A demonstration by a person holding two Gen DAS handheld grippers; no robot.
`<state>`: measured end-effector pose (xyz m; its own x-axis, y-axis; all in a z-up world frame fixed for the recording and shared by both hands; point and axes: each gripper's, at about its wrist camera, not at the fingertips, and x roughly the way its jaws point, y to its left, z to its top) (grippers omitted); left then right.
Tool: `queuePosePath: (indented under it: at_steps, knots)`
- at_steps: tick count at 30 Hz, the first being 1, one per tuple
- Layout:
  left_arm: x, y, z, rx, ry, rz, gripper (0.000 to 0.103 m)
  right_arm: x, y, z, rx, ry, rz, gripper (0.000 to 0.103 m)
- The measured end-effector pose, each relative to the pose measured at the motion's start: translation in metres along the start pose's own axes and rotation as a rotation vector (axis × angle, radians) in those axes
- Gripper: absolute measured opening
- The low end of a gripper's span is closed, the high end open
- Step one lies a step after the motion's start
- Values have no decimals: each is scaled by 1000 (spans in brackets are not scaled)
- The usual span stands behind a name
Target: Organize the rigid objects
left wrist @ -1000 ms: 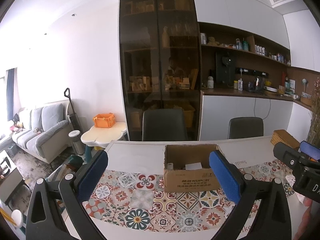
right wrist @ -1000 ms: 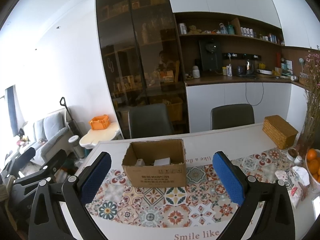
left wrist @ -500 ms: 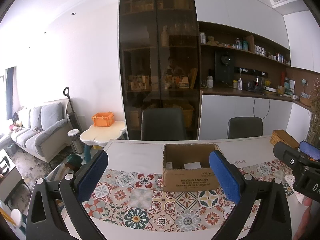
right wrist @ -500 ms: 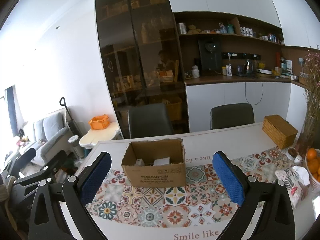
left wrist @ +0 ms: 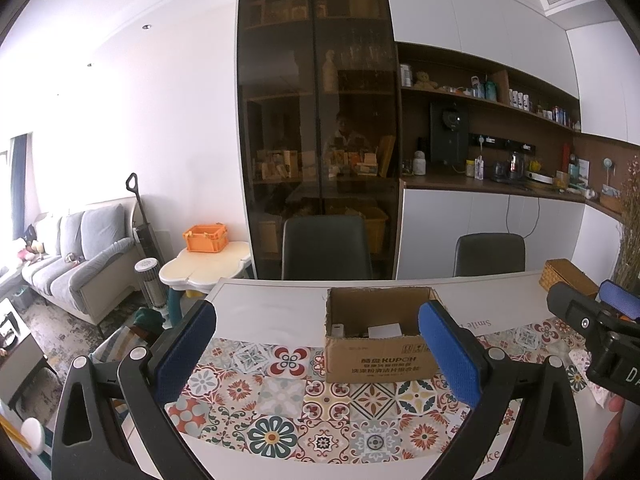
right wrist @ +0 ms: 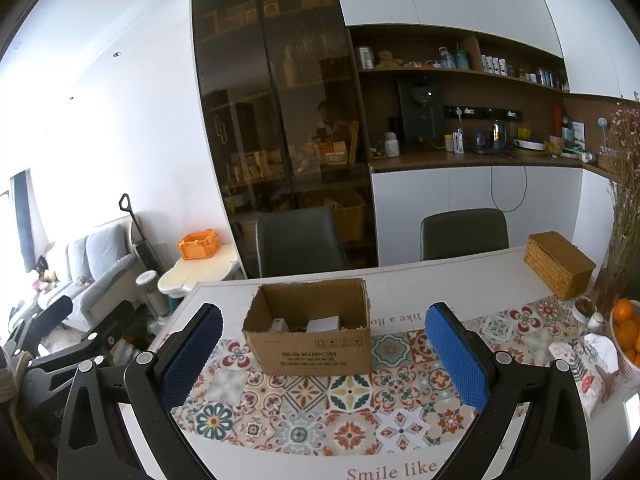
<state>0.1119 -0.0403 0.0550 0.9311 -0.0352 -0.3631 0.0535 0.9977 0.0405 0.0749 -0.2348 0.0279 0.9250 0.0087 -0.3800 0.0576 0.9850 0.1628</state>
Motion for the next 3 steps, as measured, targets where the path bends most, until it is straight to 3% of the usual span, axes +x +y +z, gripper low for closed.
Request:
queuePosePath:
  at_steps: [3]
  knots:
    - [0,-1,-1,0,1,-2,103,0,0,0,0,0,-1,102]
